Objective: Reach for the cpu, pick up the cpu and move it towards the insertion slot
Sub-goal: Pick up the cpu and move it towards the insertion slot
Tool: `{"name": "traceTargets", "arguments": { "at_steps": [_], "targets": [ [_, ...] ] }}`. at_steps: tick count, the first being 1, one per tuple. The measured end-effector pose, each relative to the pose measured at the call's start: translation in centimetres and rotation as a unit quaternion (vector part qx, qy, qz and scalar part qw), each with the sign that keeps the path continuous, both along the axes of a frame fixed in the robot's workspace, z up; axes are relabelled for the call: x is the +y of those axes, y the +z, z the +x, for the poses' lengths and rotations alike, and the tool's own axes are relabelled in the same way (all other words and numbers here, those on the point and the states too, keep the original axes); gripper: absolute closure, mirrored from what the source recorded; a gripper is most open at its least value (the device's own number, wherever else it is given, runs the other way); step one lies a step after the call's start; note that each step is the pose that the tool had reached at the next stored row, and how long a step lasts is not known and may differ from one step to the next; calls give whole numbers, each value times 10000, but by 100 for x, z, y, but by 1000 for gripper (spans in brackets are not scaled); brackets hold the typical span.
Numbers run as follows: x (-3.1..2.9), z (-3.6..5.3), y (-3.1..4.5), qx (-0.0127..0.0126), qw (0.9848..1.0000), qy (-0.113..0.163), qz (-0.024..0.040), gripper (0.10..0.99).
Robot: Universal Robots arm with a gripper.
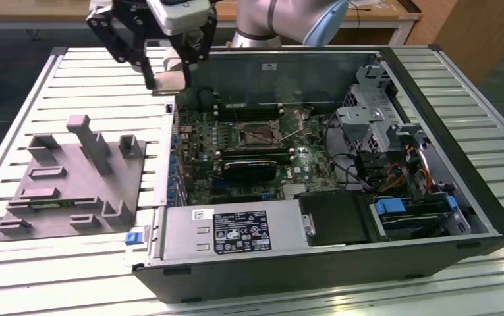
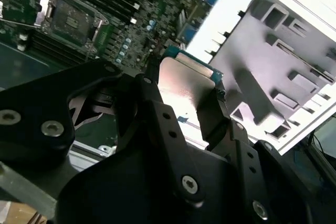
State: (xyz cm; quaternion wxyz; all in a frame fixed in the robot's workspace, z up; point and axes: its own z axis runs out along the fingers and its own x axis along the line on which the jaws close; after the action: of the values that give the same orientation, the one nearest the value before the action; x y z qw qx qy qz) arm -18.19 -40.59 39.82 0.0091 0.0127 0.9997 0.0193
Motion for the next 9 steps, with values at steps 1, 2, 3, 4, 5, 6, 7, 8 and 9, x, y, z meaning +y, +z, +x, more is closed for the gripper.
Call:
{"name": "traceTargets", "arguments": {
  "at_steps": [1,2,3,4,5,6,7,8,9],
  "targets": [
    [0,45,-1,0,10000,0,0,549],
    [0,90,-2,1,10000,0,0,549],
    [0,135,-2,2,10000,0,0,549],
    [1,180,-2,2,10000,0,0,549],
    [1,225,-2,3,10000,0,-1,549],
    [1,270,-4,3,10000,0,0,549],
    [2,316,-5,3,10000,0,0,549],
    [2,361,-5,4,10000,0,0,549],
    [2,407,-6,4,10000,0,0,549]
  ]
}}
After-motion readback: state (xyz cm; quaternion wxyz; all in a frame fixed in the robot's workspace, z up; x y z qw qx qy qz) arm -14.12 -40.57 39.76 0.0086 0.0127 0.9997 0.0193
